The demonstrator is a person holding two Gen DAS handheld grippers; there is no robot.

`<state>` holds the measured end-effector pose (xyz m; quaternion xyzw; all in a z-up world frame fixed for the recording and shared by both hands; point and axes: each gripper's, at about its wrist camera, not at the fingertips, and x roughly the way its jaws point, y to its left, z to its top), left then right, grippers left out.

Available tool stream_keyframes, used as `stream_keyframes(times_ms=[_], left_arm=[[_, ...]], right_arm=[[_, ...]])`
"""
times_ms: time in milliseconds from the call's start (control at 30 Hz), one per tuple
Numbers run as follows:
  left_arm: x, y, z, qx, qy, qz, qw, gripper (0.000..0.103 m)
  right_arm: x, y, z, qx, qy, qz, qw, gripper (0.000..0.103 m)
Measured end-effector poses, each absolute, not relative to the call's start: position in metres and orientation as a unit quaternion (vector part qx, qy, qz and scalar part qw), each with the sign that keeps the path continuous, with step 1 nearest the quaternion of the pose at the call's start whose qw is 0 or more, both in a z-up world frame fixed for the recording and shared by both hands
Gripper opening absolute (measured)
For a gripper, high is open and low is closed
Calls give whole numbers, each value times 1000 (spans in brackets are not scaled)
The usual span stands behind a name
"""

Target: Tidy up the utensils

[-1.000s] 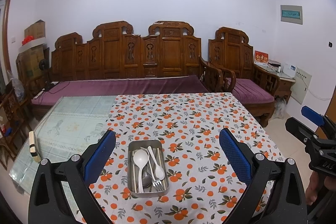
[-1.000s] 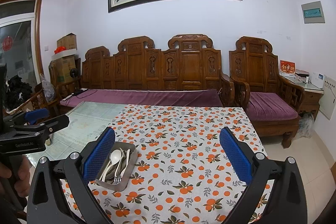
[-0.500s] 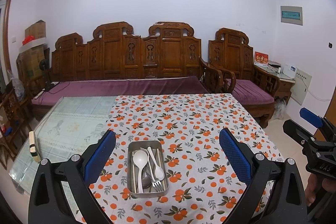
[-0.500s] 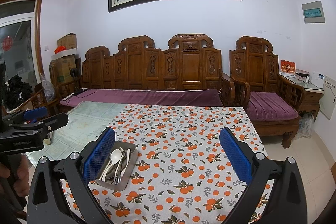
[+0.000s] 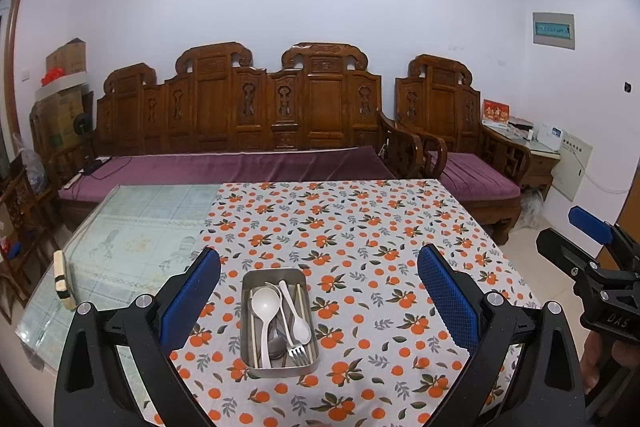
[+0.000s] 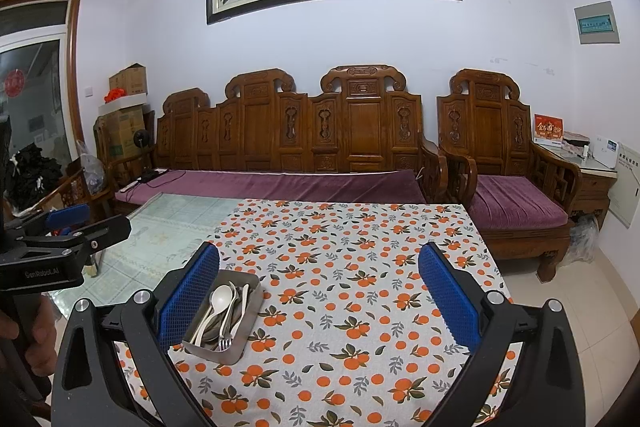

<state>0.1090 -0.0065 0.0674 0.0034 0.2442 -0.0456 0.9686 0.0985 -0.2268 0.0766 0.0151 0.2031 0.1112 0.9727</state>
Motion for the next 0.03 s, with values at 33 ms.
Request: stream_keyframes(times_ms=[33], left_arm=[[109,-7,68,3,243,-46,969,95]], right_arm=[[99,-227,76,15,203,111,973,100]])
